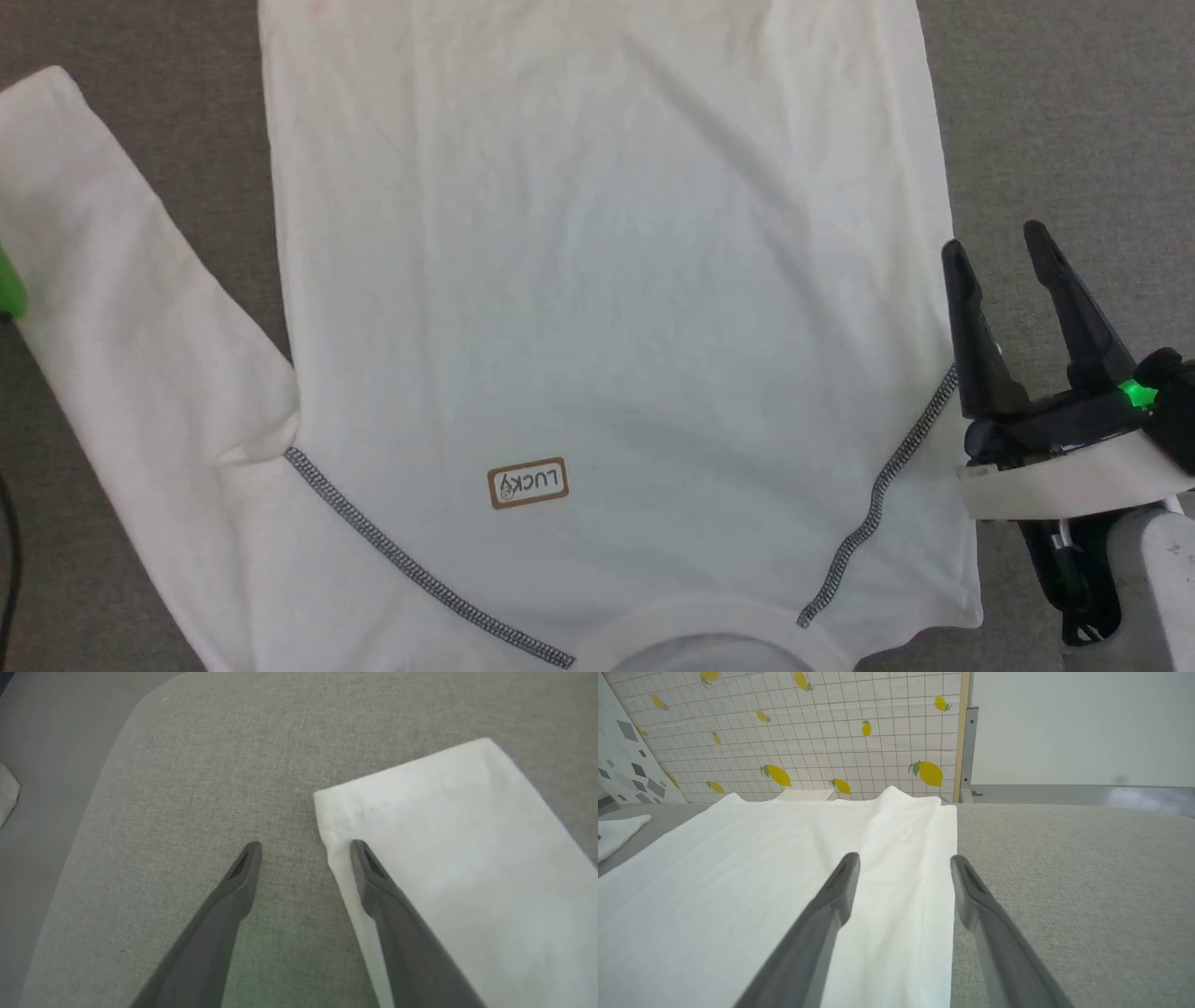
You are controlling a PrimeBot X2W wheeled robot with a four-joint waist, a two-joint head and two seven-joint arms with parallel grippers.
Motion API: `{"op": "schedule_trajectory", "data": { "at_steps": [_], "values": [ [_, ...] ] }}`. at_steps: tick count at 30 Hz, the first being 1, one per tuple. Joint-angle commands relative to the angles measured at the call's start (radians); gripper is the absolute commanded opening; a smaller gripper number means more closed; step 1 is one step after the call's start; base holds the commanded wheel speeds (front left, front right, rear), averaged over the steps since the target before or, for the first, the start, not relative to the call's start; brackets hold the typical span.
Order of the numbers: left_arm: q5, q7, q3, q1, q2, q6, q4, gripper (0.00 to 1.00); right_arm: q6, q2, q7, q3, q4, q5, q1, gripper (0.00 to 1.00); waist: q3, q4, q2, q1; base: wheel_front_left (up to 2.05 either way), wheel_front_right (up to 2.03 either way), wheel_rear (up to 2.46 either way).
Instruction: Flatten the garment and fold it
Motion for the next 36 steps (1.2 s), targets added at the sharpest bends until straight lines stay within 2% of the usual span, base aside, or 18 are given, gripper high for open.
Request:
{"op": "schedule_trajectory", "data": {
  "at_steps": [1,4,5,6,7,8,12,17,21,26,34,36],
  "values": [
    [-0.019,0.022,0.017,-0.012,0.005,0.019,-0.001,1.00,-0.002,-0.004,-0.012,0.007,0.007,0.007,-0.022,1.00,0.049,-0.047,0.0000,-0.0001,0.00,0.00,0.00],
    [-0.052,0.062,0.044,0.000,0.001,0.041,-0.018,1.00,-0.002,-0.006,-0.022,0.017,0.022,0.013,-0.032,1.00,0.054,-0.052,0.0000,-0.0001,0.00,0.00,0.00],
    [-0.062,0.072,0.049,0.004,-0.001,0.045,-0.023,0.93,-0.002,-0.007,-0.024,0.019,0.027,0.014,-0.034,1.00,0.054,-0.052,0.0000,-0.0001,0.00,0.00,0.00],
    [-0.073,0.082,0.055,0.011,-0.005,0.048,-0.031,0.48,-0.002,-0.008,-0.026,0.021,0.034,0.016,-0.036,1.00,0.054,-0.052,0.0000,-0.0001,0.00,0.00,0.00],
    [-0.084,0.091,0.059,0.017,-0.011,0.050,-0.035,0.38,-0.002,-0.010,-0.027,0.023,0.039,0.016,-0.038,1.00,0.052,-0.051,0.0000,-0.0001,0.00,0.00,0.00],
    [-0.098,0.099,0.064,0.025,-0.018,0.051,-0.042,0.00,-0.002,-0.012,-0.029,0.025,0.045,0.016,-0.039,1.00,0.049,-0.051,0.0000,-0.0001,0.00,0.00,0.00],
    [-0.105,0.081,0.070,0.054,-0.020,0.047,-0.070,0.00,-0.002,-0.010,-0.033,0.025,0.060,0.010,-0.039,1.00,0.025,-0.042,0.0000,-0.0001,0.00,0.00,0.00],
    [-0.094,-0.013,0.098,0.096,-0.018,0.047,-0.104,0.00,-0.002,-0.008,-0.028,0.011,0.069,-0.003,-0.014,1.00,-0.039,-0.008,0.0000,-0.0001,0.00,0.00,0.00],
    [-0.094,-0.107,0.149,0.155,-0.012,0.049,-0.137,0.00,-0.002,-0.003,-0.016,-0.012,0.063,-0.019,0.023,1.00,-0.118,0.035,0.0000,-0.0001,0.00,0.00,0.00],
    [-0.113,-0.168,0.223,0.264,0.004,0.046,-0.183,0.00,-0.002,0.007,0.016,-0.040,0.047,-0.038,0.082,1.00,-0.220,0.090,0.0000,-0.0001,0.00,0.00,0.00],
    [-0.209,-0.181,0.335,0.428,-0.009,0.008,-0.352,0.00,-0.002,0.032,0.062,-0.080,0.006,-0.062,0.166,1.00,-0.332,0.157,0.0000,-0.0001,0.00,0.00,0.00],
    [-0.240,-0.188,0.342,0.446,-0.020,-0.021,-0.419,0.00,-0.002,0.041,0.072,-0.084,-0.007,-0.072,0.183,1.00,-0.348,0.168,0.0000,-0.0001,0.00,0.00,0.00]
  ]
}}
